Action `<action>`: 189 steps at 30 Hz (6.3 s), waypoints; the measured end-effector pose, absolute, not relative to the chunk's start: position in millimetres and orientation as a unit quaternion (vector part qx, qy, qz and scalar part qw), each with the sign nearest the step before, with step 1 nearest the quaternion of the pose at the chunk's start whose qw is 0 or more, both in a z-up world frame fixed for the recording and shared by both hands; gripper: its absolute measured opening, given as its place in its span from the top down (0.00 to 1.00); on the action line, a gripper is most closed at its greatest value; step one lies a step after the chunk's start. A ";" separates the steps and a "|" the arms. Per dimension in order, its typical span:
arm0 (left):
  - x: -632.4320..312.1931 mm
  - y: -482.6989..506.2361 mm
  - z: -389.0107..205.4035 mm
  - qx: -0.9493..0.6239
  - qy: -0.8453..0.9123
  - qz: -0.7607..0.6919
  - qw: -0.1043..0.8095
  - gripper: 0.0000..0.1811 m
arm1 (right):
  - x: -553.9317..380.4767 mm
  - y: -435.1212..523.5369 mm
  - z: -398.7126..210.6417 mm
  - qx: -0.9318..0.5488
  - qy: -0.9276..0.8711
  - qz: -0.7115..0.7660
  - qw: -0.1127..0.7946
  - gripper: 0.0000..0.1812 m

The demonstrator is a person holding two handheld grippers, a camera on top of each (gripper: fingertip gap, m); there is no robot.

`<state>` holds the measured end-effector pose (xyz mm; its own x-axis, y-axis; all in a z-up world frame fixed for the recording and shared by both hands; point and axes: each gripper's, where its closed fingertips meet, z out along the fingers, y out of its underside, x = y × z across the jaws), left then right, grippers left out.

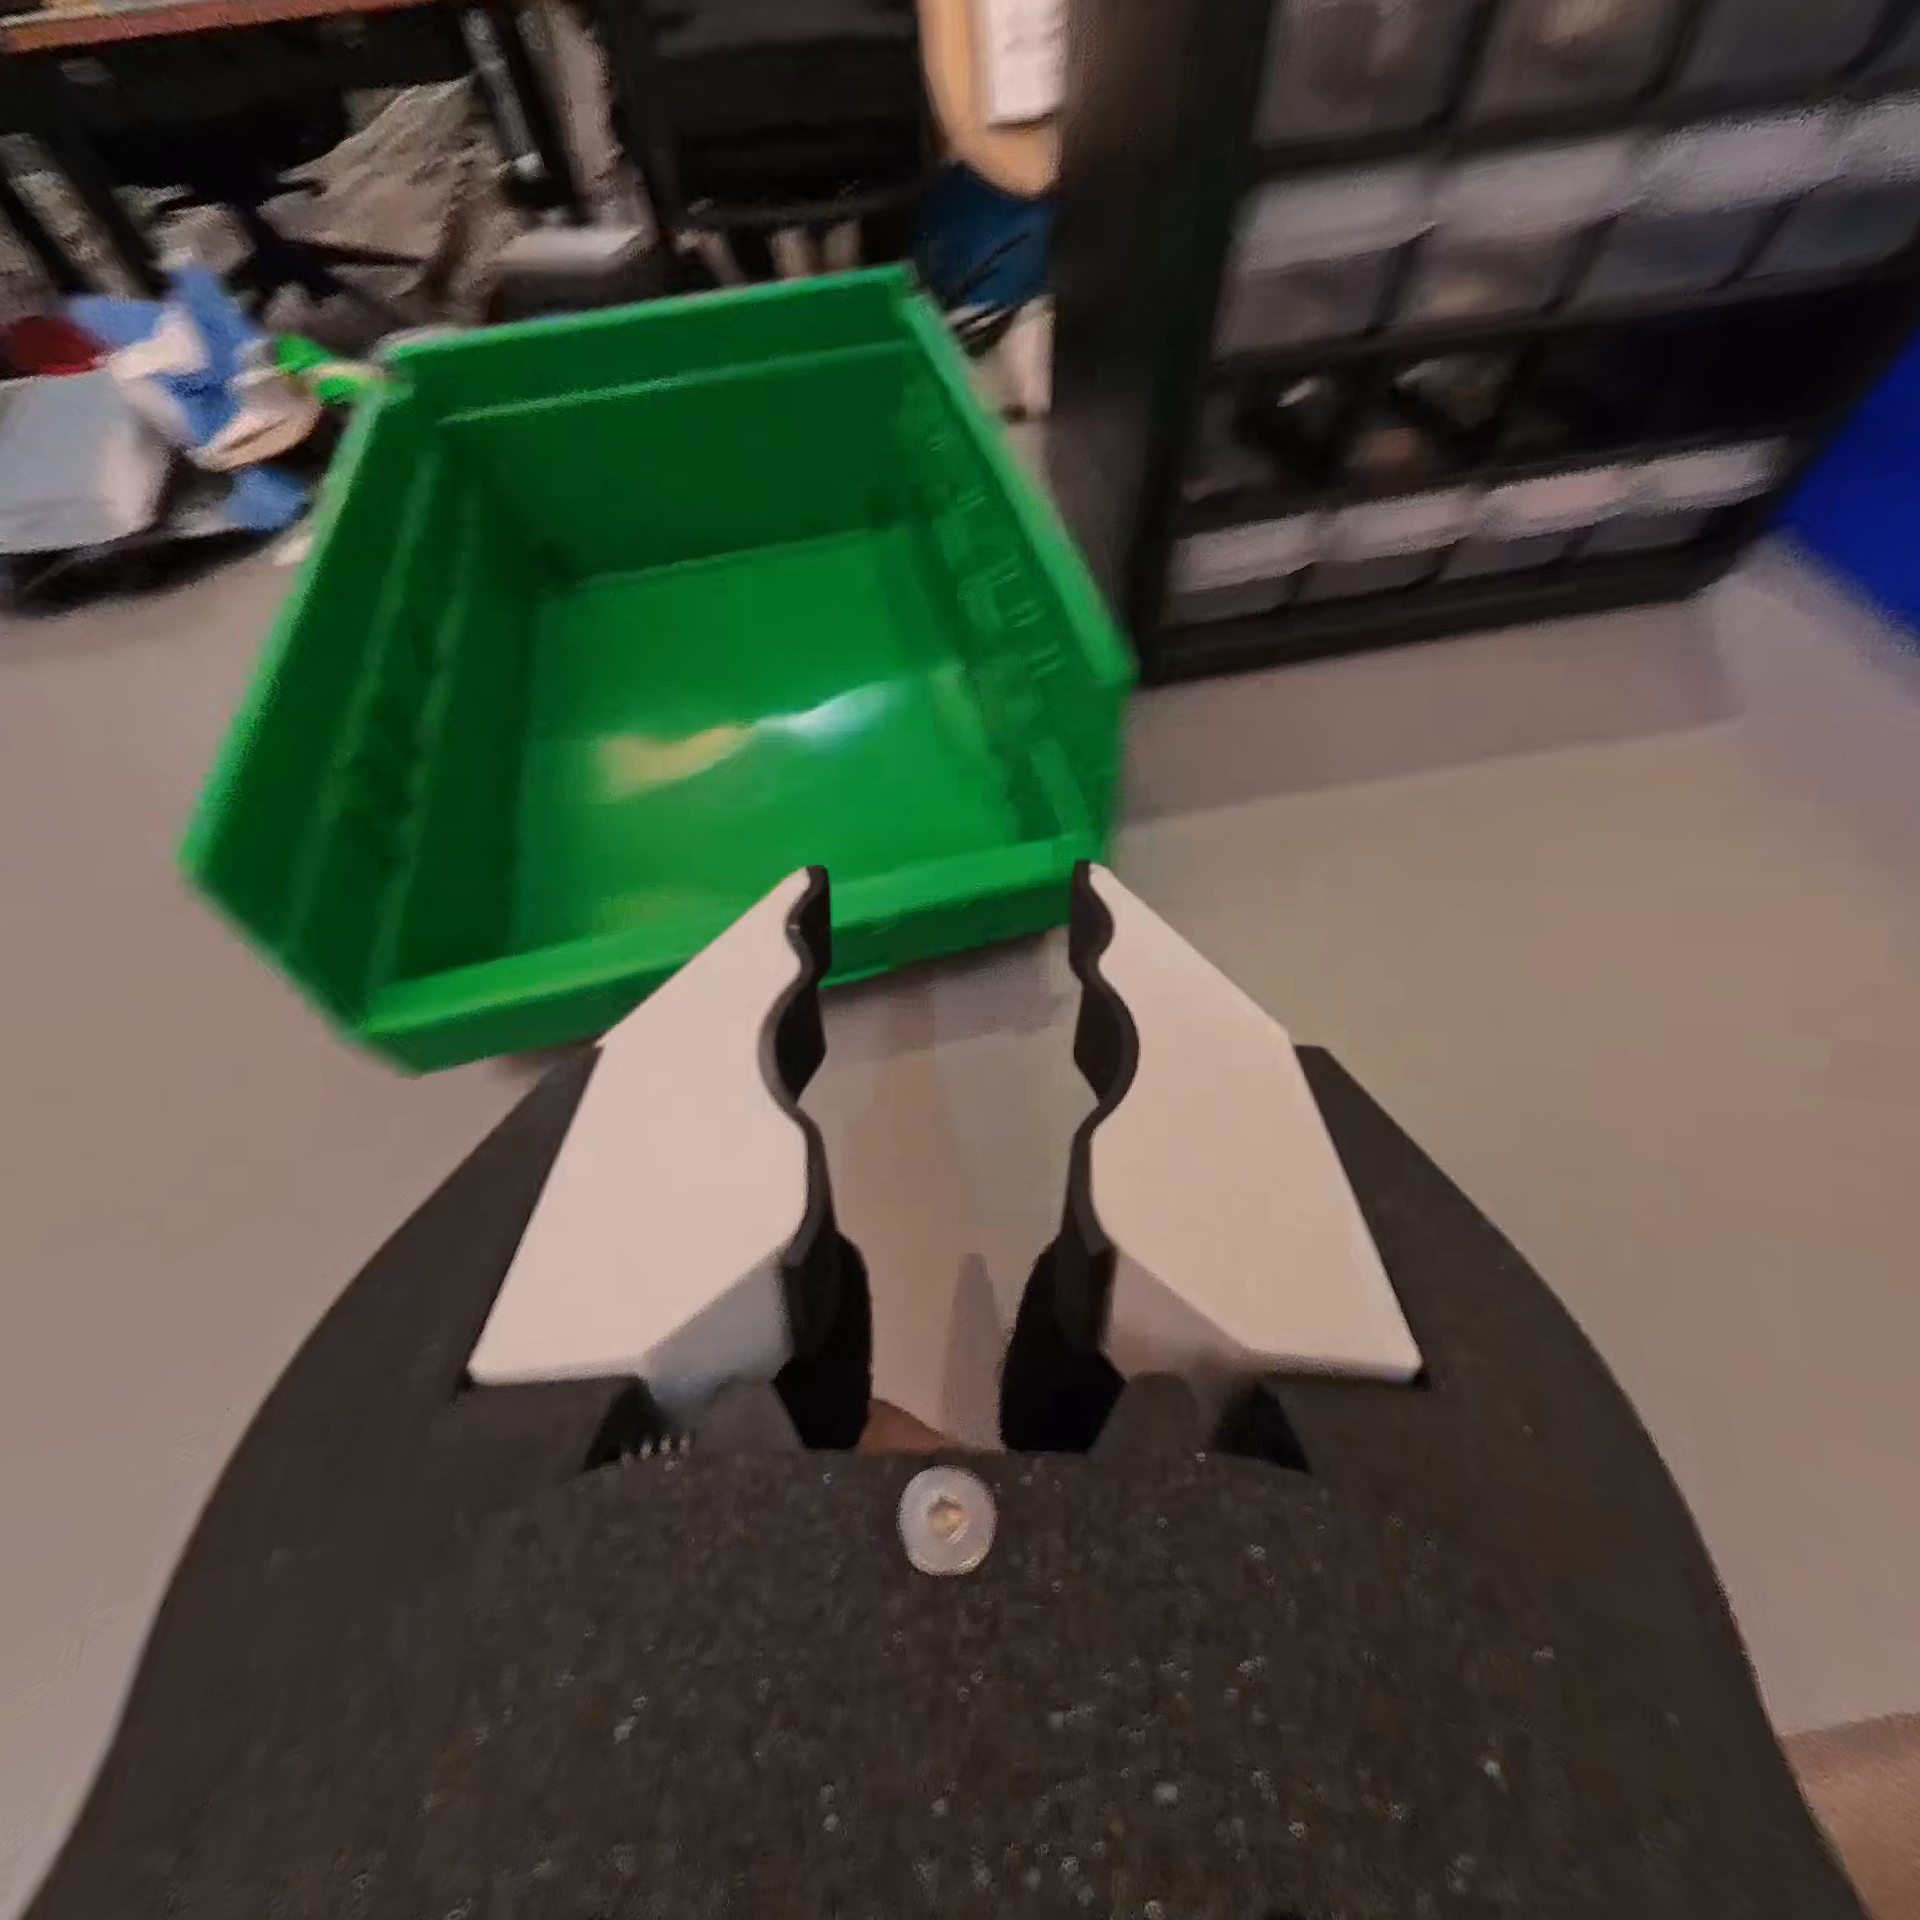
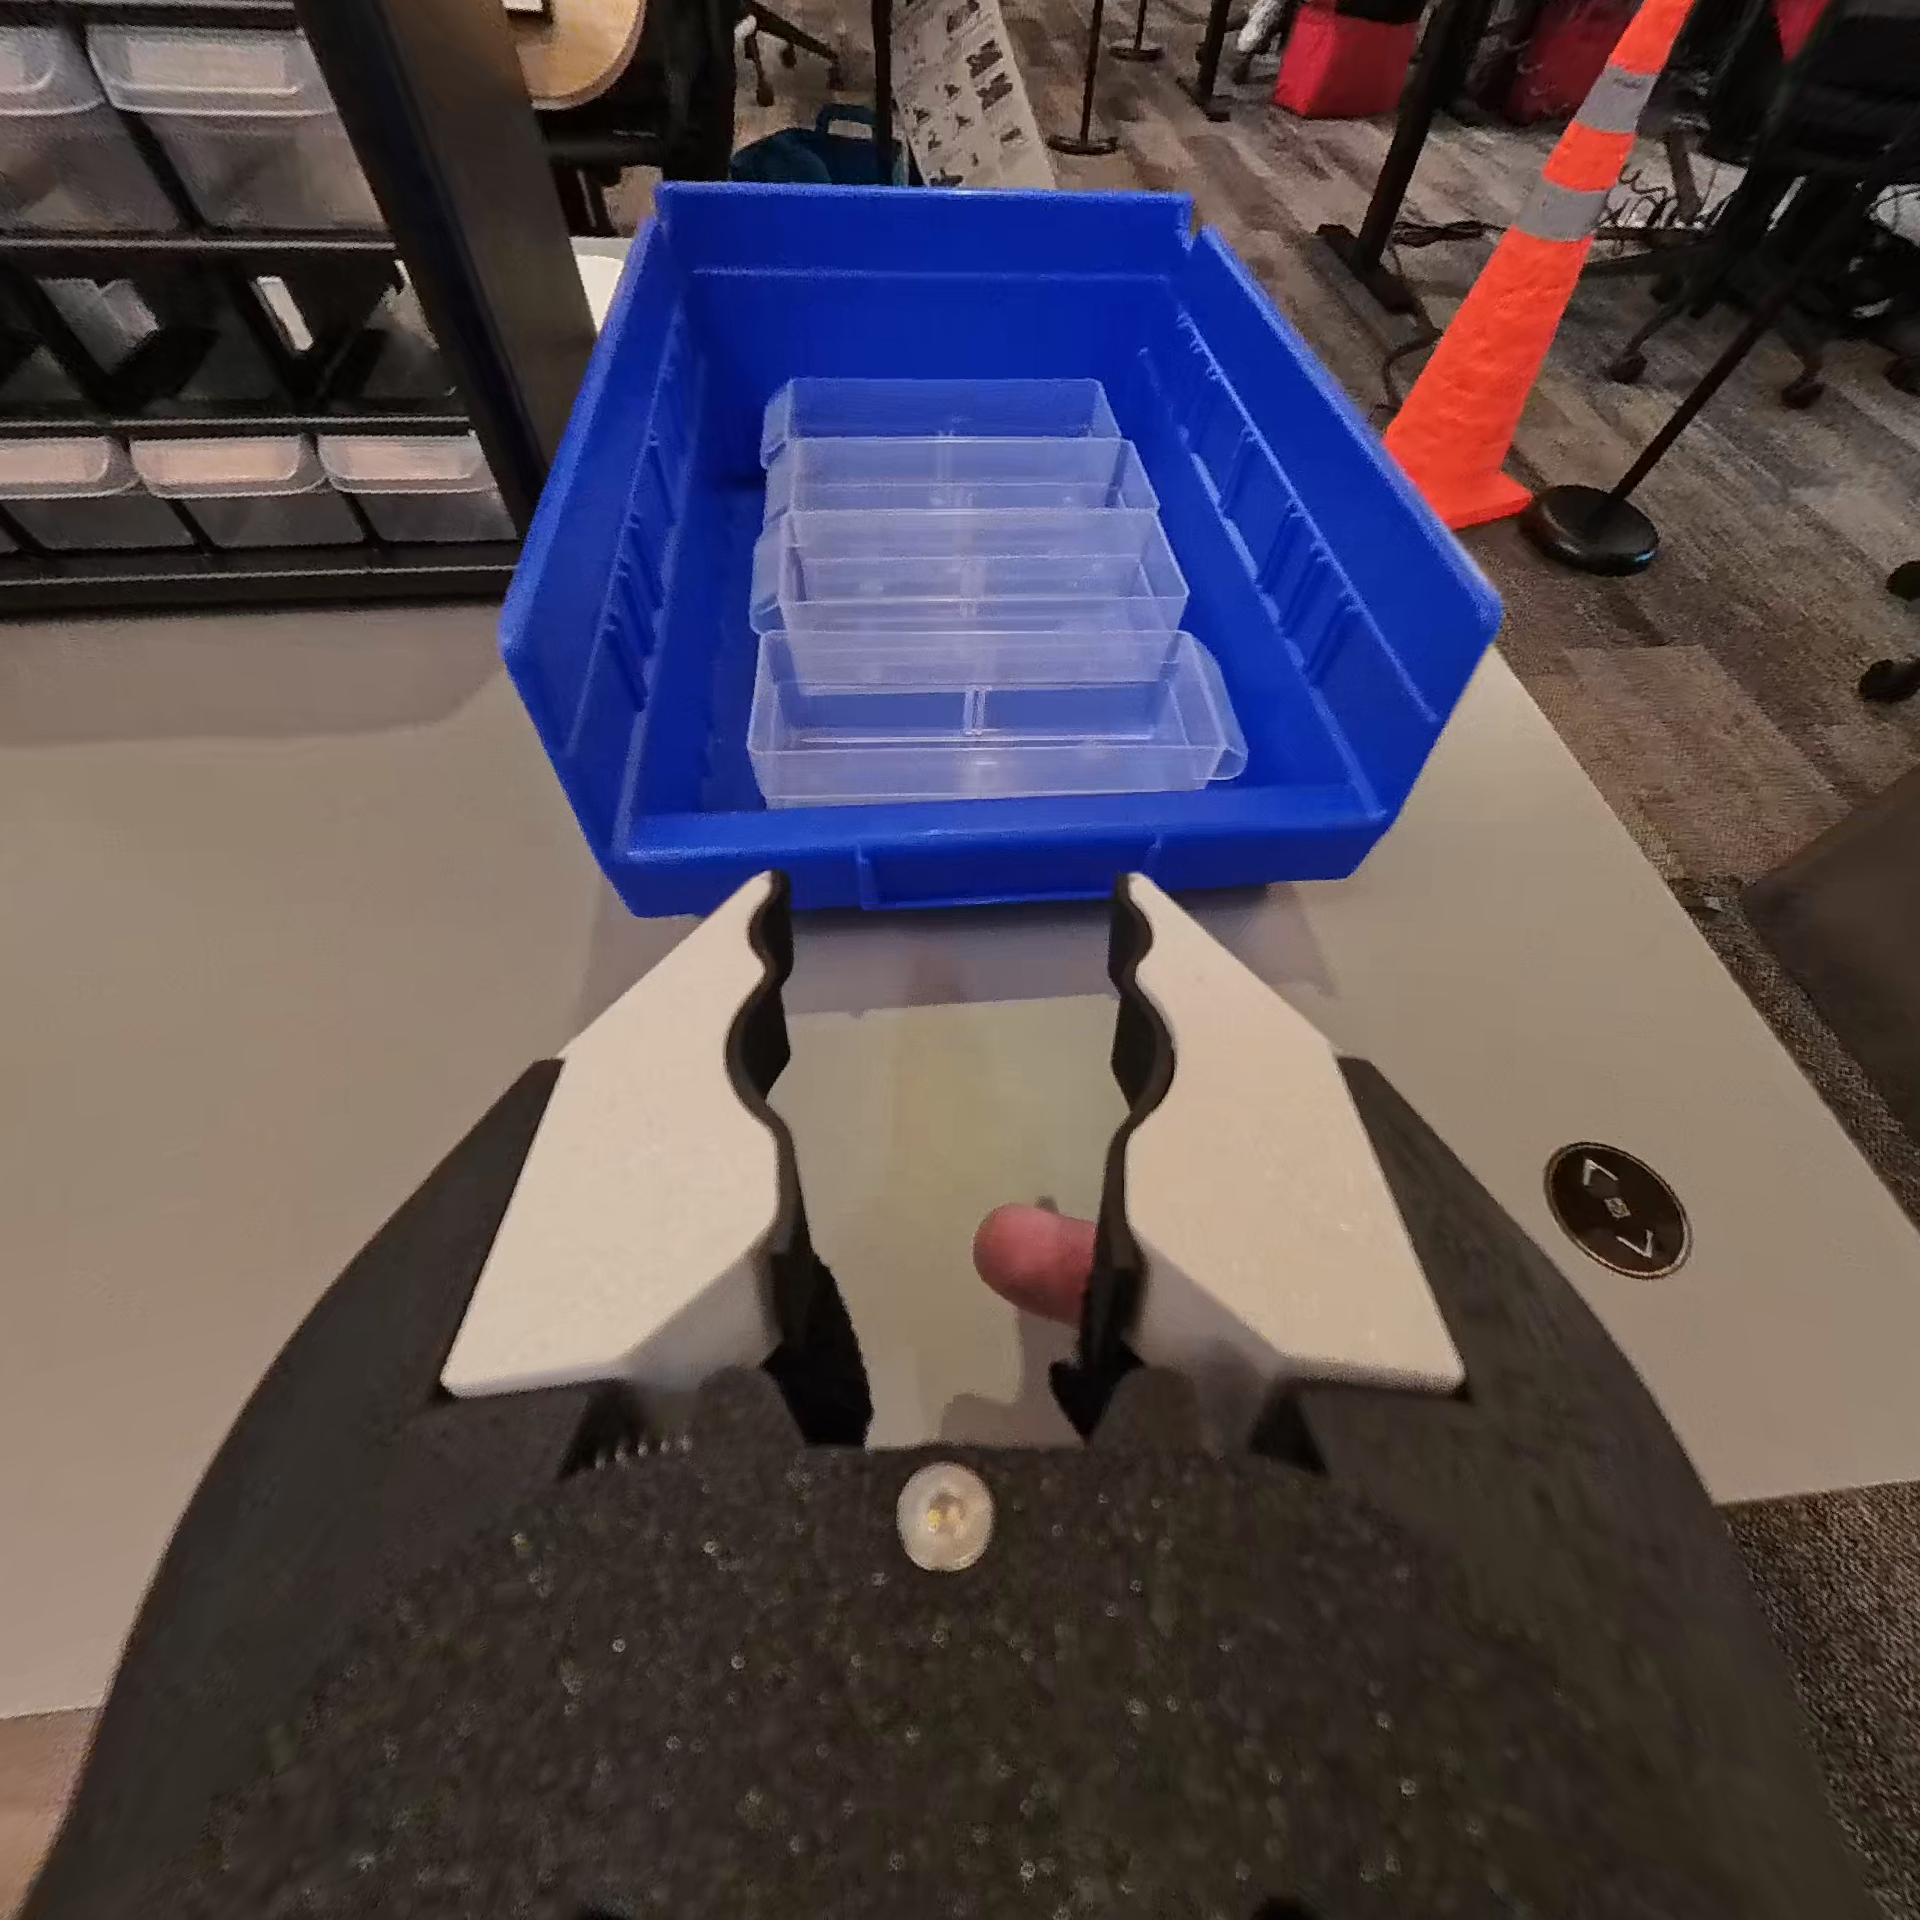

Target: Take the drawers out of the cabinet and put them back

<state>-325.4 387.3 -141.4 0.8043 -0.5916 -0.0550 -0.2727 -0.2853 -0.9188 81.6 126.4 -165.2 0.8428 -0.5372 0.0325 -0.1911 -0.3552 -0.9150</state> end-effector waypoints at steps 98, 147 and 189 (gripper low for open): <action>-499.5 507.5 -193.9 -0.843 0.227 -0.168 0.458 0.98 | -331.8 679.3 -198.2 -0.821 -0.566 0.001 0.070 0.95; -2.4 103.9 -182.5 -0.730 0.447 -0.307 0.416 0.88 | 207.3 228.3 -177.5 -0.914 -0.404 -0.019 -0.017 0.99; -147.1 599.6 -126.7 -0.793 0.329 -0.302 0.414 1.00 | 100.8 455.4 -86.4 -0.898 -0.110 0.085 0.418 1.00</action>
<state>-147.1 599.6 -126.7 0.6015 -0.7719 0.2060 -0.2728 -0.4409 -0.8551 100.8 455.4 -86.4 0.9612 0.2692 -0.0605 0.1269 -0.6259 -0.7695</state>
